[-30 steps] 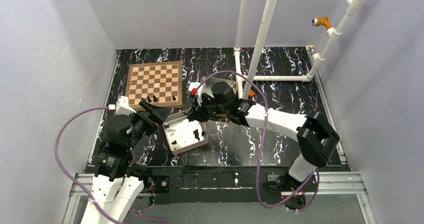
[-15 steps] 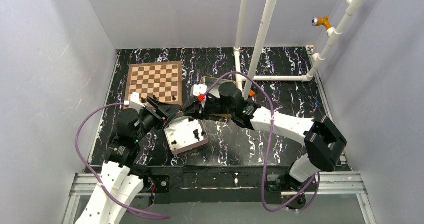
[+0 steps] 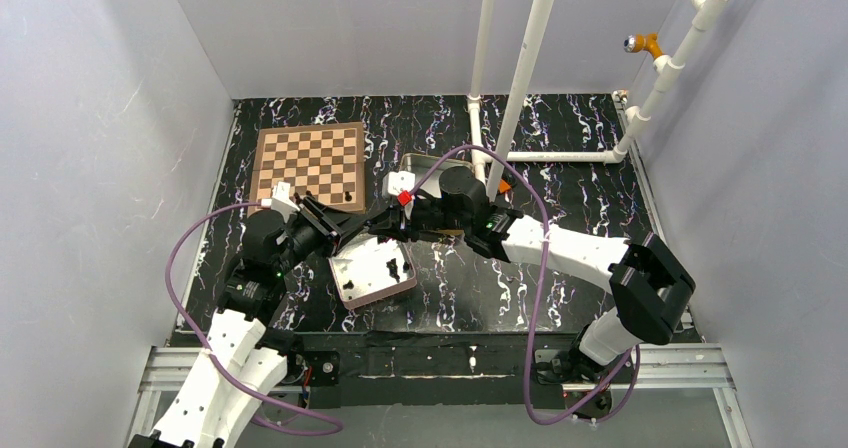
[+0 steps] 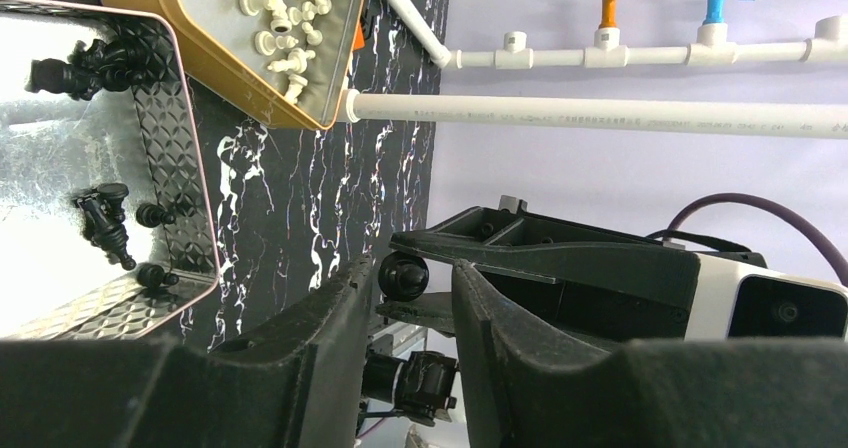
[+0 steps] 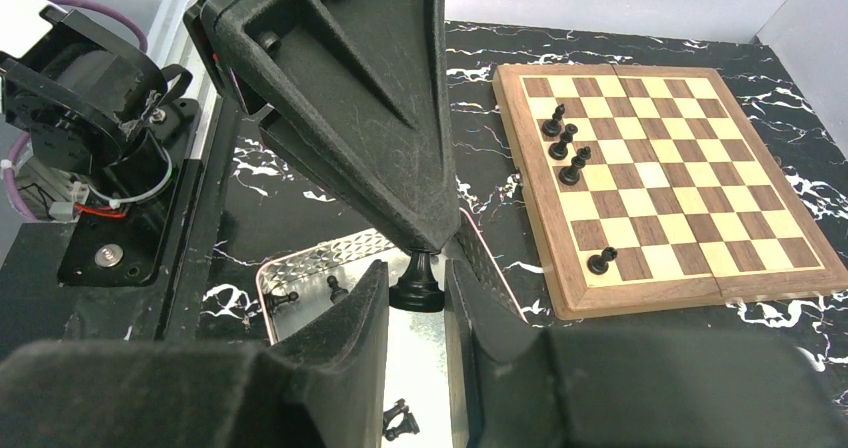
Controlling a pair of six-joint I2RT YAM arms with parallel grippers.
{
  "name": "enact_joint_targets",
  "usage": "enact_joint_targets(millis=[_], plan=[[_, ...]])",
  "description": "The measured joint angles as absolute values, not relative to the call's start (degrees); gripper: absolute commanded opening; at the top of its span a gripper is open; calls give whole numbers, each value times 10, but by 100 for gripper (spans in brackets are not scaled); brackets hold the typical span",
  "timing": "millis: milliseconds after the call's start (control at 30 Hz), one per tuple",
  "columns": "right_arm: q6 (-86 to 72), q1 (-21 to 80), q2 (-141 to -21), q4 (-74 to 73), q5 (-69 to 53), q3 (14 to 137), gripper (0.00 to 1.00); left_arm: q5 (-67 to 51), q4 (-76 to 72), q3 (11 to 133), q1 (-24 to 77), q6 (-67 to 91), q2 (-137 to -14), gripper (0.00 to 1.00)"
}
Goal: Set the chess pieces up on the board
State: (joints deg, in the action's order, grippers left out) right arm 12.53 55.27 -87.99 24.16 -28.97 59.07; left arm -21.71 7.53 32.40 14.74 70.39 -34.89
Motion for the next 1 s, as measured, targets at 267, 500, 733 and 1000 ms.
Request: enact_joint_targets(millis=[267,500,733,1000], plan=[[127,553,-880,242,-289,591,1,-230,73,323,147,708,-356,15],[129,552,-880,241,-289,591,5,-236,71,322,147,704,-360,0],[126,553,-880,236,-288,590,72,-230,101,337,147,652,-360,0],[145,555,-874,218,-278,590,98,-166,201,413,147,484,-378,0]])
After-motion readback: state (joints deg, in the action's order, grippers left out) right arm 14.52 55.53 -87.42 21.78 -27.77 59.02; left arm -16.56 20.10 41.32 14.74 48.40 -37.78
